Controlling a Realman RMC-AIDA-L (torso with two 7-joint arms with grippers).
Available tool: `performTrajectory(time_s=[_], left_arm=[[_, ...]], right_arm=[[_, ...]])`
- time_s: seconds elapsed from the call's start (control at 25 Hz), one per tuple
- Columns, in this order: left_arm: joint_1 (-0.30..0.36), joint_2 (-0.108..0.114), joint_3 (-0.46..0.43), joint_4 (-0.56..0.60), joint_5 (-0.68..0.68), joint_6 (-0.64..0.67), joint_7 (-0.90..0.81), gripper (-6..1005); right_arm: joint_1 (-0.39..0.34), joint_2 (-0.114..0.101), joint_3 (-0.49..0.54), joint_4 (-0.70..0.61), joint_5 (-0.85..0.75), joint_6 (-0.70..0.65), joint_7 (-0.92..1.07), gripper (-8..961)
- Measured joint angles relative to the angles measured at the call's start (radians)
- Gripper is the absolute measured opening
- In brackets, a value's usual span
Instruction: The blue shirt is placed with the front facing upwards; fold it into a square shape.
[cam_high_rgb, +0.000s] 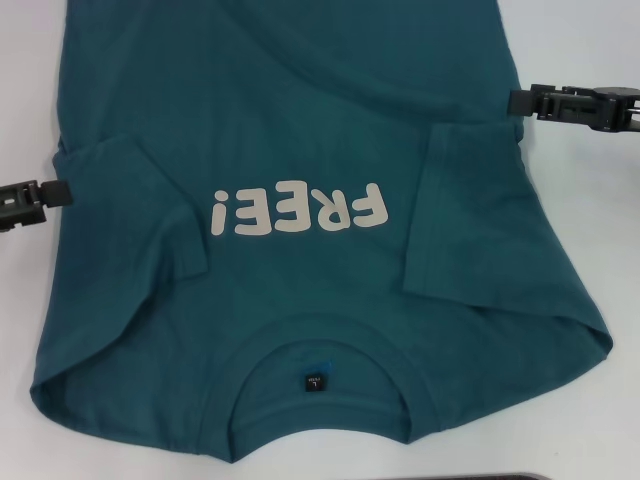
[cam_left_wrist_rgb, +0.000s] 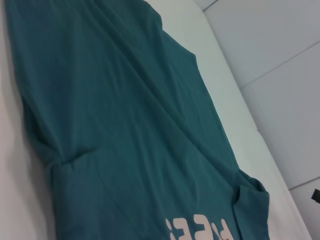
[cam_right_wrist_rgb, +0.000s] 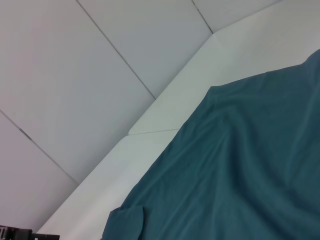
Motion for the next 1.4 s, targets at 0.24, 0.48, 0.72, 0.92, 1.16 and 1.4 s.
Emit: performTrajectory(time_s=[0.24,0.48,0.72,0.92,1.16,1.4], left_arm=[[0.014,-0.008,-0.014,0.003,-0.053,0.0,0.031,931],[0.019,0.006,0.029,0.023,-0.057,-0.01,0.017,855],[0.013,0.008,0.04,0.033,-0.05,-0.02,0.011,792],[0.022,0.012,0.05,0.035,-0.044,-0.035,0.001,818],[0.055,0.025,0.053,0.021,0.006,0.005,-0.013,861],[0.082,0.034,0.052,0.018,0.105,0.087,-0.028,865]], right_arm=[[0.003,0.0,0.0,0.0,0.0,-0.002,0.0,831],[0.002,0.0,0.0,0.0,0.0,-0.003,0.0,831],[0.005,0.0,-0.002,0.0,0.0,-0.006,-0.003,831],[0.005,0.0,-0.002,0.0,0.0,-0.006,-0.003,831],[0.005,0.001,0.0,0.0,0.0,-0.006,-0.004,831],[0.005,0.001,0.0,0.0,0.0,-0.006,-0.004,832]])
